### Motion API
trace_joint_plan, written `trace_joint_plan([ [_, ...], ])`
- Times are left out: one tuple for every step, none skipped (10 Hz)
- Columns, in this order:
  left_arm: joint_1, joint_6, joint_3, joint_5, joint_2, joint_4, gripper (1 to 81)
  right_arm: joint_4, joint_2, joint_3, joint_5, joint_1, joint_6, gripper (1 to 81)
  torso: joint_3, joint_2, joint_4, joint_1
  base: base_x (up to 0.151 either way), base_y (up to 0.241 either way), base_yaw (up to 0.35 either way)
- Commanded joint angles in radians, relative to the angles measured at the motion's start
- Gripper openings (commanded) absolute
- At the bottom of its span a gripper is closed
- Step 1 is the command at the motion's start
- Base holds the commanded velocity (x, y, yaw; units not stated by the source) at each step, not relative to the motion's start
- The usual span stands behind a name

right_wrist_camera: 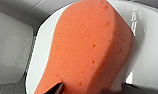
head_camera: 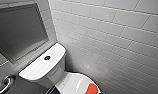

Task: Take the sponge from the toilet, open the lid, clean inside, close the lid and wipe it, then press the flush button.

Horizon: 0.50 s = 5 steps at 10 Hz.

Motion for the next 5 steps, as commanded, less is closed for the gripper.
trace_joint_plan([
  [0.023, -0.001, 0.007, 0.081, 0.003, -0.007, 81.1, -0.018, -0.024, 0.039, -0.034, 0.114, 0.003, 81.1, -0.079, 0.000, 0.000, 0.000, 0.000, 0.000, 0.000],
  [0.023, -0.001, 0.007, 0.079, 0.007, -0.007, 81.1, -0.026, -0.041, 0.068, -0.031, 0.122, 0.001, 81.1, -0.090, 0.000, 0.000, 0.000, 0.000, 0.000, 0.000],
  [0.023, -0.001, 0.007, 0.079, 0.007, -0.007, 81.1, -0.029, -0.058, 0.099, -0.031, 0.131, 0.001, 81.1, -0.027, 0.000, 0.000, 0.000, 0.000, 0.000, 0.000],
  [0.023, -0.001, 0.007, 0.081, 0.007, -0.007, 81.1, -0.031, -0.063, 0.111, -0.031, 0.133, 0.001, 81.1, -0.046, 0.000, 0.000, 0.000, 0.000, 0.000, 0.000],
  [0.023, -0.001, 0.007, 0.081, 0.007, -0.007, 81.1, -0.031, -0.061, 0.110, -0.031, 0.133, 0.000, 81.1, -0.054, 0.000, 0.000, 0.000, 0.000, 0.000, 0.000],
])
